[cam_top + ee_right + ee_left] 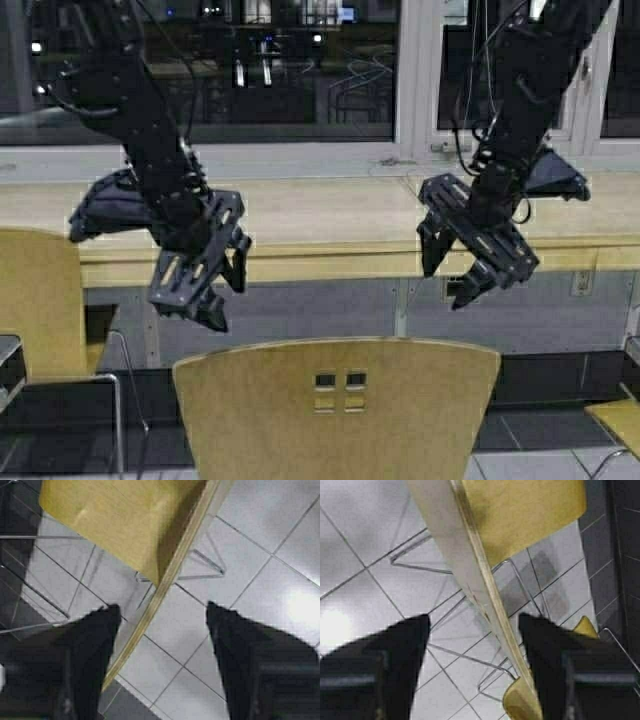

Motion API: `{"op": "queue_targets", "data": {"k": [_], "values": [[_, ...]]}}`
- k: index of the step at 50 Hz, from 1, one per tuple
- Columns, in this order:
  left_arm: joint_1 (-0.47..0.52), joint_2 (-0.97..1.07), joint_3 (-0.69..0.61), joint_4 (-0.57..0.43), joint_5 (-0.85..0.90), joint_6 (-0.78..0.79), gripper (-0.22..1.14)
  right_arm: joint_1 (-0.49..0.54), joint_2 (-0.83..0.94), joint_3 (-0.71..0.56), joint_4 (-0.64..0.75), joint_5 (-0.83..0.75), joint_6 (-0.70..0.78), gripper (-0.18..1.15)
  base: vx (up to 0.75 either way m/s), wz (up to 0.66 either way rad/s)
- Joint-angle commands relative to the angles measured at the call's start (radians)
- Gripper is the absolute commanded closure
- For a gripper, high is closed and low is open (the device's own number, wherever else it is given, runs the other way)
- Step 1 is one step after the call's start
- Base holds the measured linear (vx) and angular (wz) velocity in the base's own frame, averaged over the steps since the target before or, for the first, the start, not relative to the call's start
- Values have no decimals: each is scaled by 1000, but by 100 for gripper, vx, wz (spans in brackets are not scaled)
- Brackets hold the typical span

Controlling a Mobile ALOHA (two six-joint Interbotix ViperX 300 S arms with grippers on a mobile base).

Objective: Push the chairs under the table

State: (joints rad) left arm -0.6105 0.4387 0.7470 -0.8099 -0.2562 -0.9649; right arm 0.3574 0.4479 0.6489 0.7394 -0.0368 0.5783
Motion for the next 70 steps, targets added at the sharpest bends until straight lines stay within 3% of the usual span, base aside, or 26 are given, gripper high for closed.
{"op": "queue_targets", "data": {"k": [1,29,70], "values": [[-5,37,-66,-3,-2,-3,2,2,25,-60,-2,0,-5,8,-1,-2],[23,190,-196,-6,-6,-3,2,-17,207,-176,0,5,-3,8,0,0],[95,471,-445,-5,-67,-3,2,-52,512,-469,0,60,-15,9,0,0]]}}
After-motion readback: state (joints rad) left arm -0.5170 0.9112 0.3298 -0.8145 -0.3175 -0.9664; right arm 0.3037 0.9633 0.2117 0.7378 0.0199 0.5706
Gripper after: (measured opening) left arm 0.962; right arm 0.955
